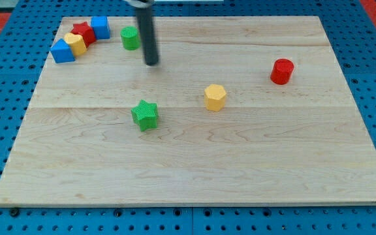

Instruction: Slide yellow hexagon to bottom side of the blue cube

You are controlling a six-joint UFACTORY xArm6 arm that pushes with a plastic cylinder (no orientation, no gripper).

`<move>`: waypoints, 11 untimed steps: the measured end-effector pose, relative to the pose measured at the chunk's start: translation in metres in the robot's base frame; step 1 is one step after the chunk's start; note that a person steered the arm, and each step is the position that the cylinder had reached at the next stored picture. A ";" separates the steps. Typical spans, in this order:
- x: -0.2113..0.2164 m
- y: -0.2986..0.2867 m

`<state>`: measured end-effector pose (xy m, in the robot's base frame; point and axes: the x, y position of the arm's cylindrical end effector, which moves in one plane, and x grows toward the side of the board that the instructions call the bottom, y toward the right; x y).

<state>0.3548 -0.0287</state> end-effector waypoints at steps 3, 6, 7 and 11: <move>0.090 0.098; -0.005 -0.012; -0.037 -0.033; 0.099 0.056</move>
